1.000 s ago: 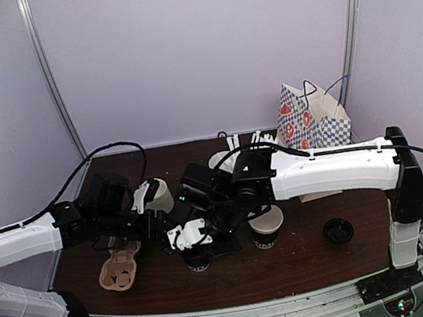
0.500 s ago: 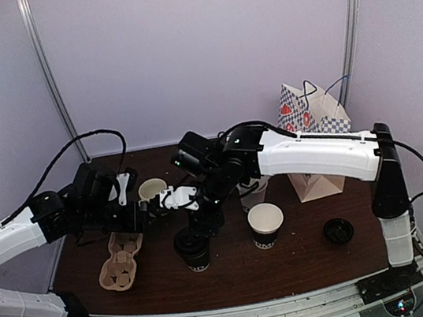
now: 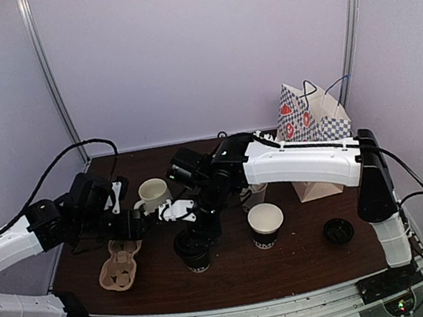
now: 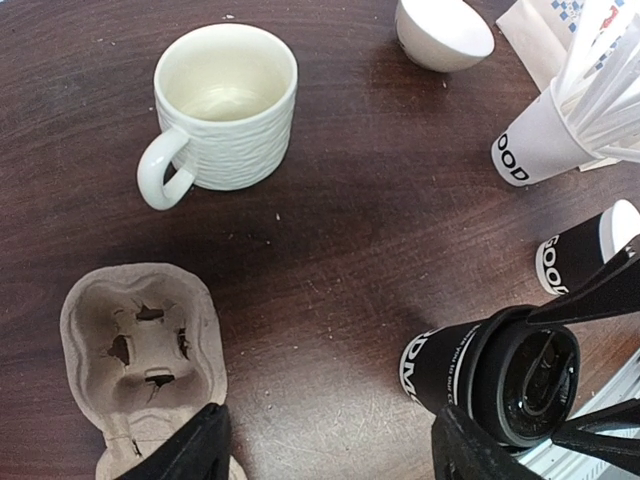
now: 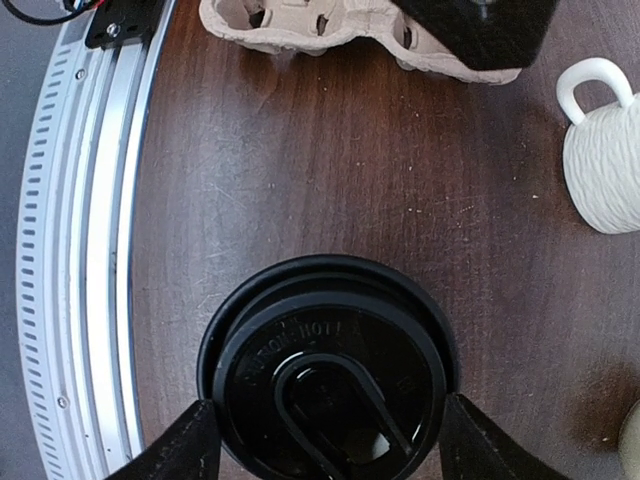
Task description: Pack the takeout coffee
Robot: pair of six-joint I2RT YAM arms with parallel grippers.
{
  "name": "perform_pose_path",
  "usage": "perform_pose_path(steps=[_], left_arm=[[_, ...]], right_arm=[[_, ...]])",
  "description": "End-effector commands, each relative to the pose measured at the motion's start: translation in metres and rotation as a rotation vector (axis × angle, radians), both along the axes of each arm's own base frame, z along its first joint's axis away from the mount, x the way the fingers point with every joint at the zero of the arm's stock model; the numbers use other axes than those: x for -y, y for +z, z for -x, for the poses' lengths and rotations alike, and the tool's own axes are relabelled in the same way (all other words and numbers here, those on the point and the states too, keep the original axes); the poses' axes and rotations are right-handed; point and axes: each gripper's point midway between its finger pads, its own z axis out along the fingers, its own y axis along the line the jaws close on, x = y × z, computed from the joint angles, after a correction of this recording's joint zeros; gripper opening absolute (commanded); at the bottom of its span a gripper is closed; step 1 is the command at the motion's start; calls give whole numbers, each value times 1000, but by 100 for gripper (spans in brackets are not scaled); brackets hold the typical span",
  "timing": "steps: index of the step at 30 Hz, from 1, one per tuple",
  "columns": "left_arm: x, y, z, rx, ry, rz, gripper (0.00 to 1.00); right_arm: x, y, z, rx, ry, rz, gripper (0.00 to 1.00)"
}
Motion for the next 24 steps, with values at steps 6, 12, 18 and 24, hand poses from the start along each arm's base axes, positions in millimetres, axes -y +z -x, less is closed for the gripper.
perform_pose_path(steps=[6,12,18,24], left_arm=[[-5,-2,0,11,22,14,72],[-7,-3,2,10,22,19,72],[-5,-4,4,-1,18,30,72],[-5,-6,6,-9,17,37,72]], right_arm=[[-1,15,-31,15,-88,-25,57],[4,29,-74,61,-180,-56,57],[7,21,-115,27,-279,-81,59],[7,5,-130,16,-312,-65,62]])
